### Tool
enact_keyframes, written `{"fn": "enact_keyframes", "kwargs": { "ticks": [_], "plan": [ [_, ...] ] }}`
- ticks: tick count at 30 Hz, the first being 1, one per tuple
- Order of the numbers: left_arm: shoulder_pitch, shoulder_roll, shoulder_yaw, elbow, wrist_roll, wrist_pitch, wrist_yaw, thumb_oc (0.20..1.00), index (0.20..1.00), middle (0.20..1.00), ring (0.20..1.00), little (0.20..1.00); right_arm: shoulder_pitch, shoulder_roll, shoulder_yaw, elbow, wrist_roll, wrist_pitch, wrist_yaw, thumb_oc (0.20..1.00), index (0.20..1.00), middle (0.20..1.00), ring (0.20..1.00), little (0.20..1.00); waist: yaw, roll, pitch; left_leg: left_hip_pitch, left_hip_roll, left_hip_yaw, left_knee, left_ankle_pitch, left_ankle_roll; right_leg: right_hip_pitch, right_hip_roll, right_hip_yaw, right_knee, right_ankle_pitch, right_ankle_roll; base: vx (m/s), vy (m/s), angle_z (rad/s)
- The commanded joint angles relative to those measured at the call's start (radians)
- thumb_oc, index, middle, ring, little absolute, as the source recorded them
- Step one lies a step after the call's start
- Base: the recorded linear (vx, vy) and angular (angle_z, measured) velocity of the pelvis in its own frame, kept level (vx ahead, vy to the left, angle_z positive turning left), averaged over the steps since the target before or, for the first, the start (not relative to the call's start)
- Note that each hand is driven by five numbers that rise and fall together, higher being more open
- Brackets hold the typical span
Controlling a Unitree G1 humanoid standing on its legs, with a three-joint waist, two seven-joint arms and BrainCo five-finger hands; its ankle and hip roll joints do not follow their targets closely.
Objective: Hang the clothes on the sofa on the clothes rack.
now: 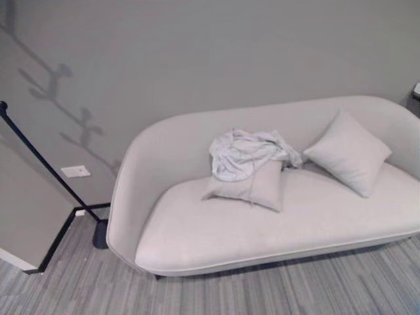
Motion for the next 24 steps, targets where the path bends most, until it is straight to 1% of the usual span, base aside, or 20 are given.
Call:
{"fn": "enact_keyframes", "kwargs": {
  "ticks": [1, 5, 11, 17, 19, 24],
  "plan": [
    [-0.029, -0.004, 0.040, 0.019, -0.057, -0.023, 0.002, 1.000, 1.000, 1.000, 1.000, 1.000, -0.066, 0.032, 0.010, 0.088, -0.032, -0.001, -0.007, 1.000, 1.000, 1.000, 1.000, 1.000, -0.005, -0.048, -0.004, 0.023, -0.004, -0.042, -0.107, 0.035, -0.035, 0.212, -0.060, 0.013, -0.280, 0.084, 0.119, 0.00, 0.000, 0.00],
    [-0.031, -0.005, 0.030, 0.012, -0.049, -0.030, 0.002, 1.000, 1.000, 1.000, 1.000, 1.000, -0.066, 0.037, 0.035, 0.075, -0.059, -0.004, 0.000, 1.000, 1.000, 1.000, 1.000, 1.000, -0.005, -0.049, -0.002, 0.022, -0.006, -0.043, -0.107, 0.036, -0.034, 0.212, -0.060, 0.015, -0.280, 0.085, 0.119, 0.00, 0.000, 0.00],
    [-0.021, -0.010, 0.033, 0.030, -0.056, -0.016, -0.024, 1.000, 1.000, 1.000, 1.000, 1.000, -0.065, 0.050, 0.090, 0.043, -0.116, -0.005, 0.030, 1.000, 1.000, 1.000, 1.000, 1.000, -0.007, -0.049, -0.001, 0.022, -0.006, -0.042, -0.107, 0.037, -0.033, 0.212, -0.060, 0.019, -0.280, 0.085, 0.117, 0.00, 0.000, 0.00],
    [-0.021, -0.009, 0.035, 0.029, -0.049, -0.015, -0.034, 1.000, 1.000, 1.000, 1.000, 1.000, -0.059, 0.043, 0.090, 0.042, -0.121, -0.010, 0.036, 1.000, 1.000, 1.000, 1.000, 1.000, -0.009, -0.050, -0.005, 0.023, -0.006, -0.039, -0.107, 0.037, -0.033, 0.212, -0.059, 0.021, -0.280, 0.084, 0.118, 0.00, 0.000, 0.00],
    [-0.020, -0.007, 0.033, 0.025, -0.048, -0.024, -0.036, 1.000, 1.000, 1.000, 1.000, 1.000, -0.058, 0.050, 0.108, 0.027, -0.116, 0.002, 0.073, 1.000, 1.000, 1.000, 1.000, 1.000, -0.009, -0.052, -0.003, 0.022, -0.007, -0.039, -0.107, 0.037, -0.033, 0.211, -0.059, 0.022, -0.280, 0.085, 0.117, 0.00, 0.000, 0.00],
    [-0.016, 0.001, 0.032, 0.029, -0.032, -0.030, -0.043, 1.000, 1.000, 1.000, 1.000, 1.000, -0.049, 0.034, 0.123, 0.004, -0.140, -0.017, 0.084, 1.000, 1.000, 1.000, 1.000, 1.000, -0.013, -0.056, -0.002, 0.021, -0.006, -0.034, -0.107, 0.037, -0.033, 0.211, -0.058, 0.025, -0.280, 0.085, 0.118, 0.00, -0.002, -0.01]
  ]
}}
